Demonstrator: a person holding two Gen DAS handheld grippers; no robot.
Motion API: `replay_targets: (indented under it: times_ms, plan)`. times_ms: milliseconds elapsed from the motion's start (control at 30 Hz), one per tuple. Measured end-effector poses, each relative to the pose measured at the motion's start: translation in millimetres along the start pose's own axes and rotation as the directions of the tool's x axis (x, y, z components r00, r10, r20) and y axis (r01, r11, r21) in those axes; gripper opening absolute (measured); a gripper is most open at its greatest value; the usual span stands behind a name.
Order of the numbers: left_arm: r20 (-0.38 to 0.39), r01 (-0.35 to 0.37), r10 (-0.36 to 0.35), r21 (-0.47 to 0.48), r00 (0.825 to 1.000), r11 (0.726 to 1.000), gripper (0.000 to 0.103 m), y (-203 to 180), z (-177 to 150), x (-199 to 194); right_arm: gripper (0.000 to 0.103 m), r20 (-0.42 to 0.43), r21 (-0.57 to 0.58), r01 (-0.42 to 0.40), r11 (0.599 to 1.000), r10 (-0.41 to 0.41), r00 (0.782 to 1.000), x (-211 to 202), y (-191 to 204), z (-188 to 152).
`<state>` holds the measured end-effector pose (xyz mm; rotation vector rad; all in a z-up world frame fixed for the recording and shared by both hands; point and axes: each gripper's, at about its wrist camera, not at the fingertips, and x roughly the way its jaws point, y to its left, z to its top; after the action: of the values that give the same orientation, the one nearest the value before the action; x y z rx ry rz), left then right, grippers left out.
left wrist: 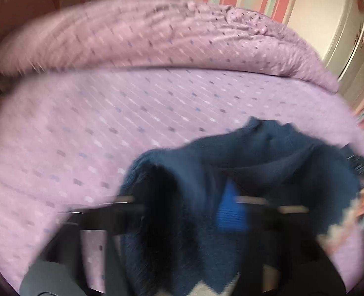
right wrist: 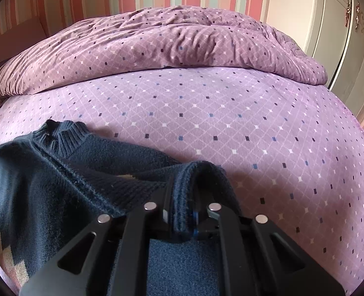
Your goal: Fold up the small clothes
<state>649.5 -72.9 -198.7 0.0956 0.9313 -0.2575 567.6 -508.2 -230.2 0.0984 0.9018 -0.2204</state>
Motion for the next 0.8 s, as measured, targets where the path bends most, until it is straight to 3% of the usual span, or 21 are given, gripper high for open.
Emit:
replay_targets:
  times_ms: [33, 233, 333, 433, 600, 667, 800]
  plan:
    - [0.035, -0.045, 0.044, 0.029, 0.998, 0.999, 0.1, -4.1, -4.6, -6.2, 0.018, 0.003, 0.003, -0.01, 1.0, 0.01, 1.0, -1.7, 0.6, 0.6]
    - [0.017, -0.048, 0.047, 0.052, 0.999, 0.998, 0.1, -3.4, -20.3, -4.9, 0.042, 0.053, -0.008, -0.056, 0.998, 0.057, 0.997, -17.8, 9.4, 6.7]
    - [0.026, -0.029, 0.029, 0.018, 0.999, 0.999, 0.1, 0.8, -25.7, -3.1, 0.061, 0.097, -0.008, -0.062, 0.998, 0.063, 0.993, -30.4, 10.9, 10.7]
    - [0.054, -0.004, 0.004, -0.005, 0.999, 1.0, 0.1, -5.9, -33.5, -6.5, 0.067, 0.16, -0.004, -0.059, 0.998, 0.059, 0.985, -52.7, 8.3, 19.7]
    - [0.107, -0.03, 0.033, -0.028, 0.994, 0.999, 0.1, -17.8, -44.7, -12.2, 0.073, 0.251, -0.031, -0.011, 0.999, 0.019, 0.968, -88.6, 9.8, 26.6]
    - [0.111, -0.036, 0.042, -0.049, 0.993, 0.998, 0.1, -15.7, -48.2, -12.6, 0.089, 0.286, -0.052, 0.016, 0.999, 0.0, 0.958, -99.6, 15.6, 22.3]
    - [0.115, -0.022, 0.03, -0.077, 0.993, 0.997, 0.1, -11.1, -53.7, -16.5, 0.09, 0.275, -0.147, -0.022, 0.989, 0.062, 0.959, -98.0, 35.4, 8.7]
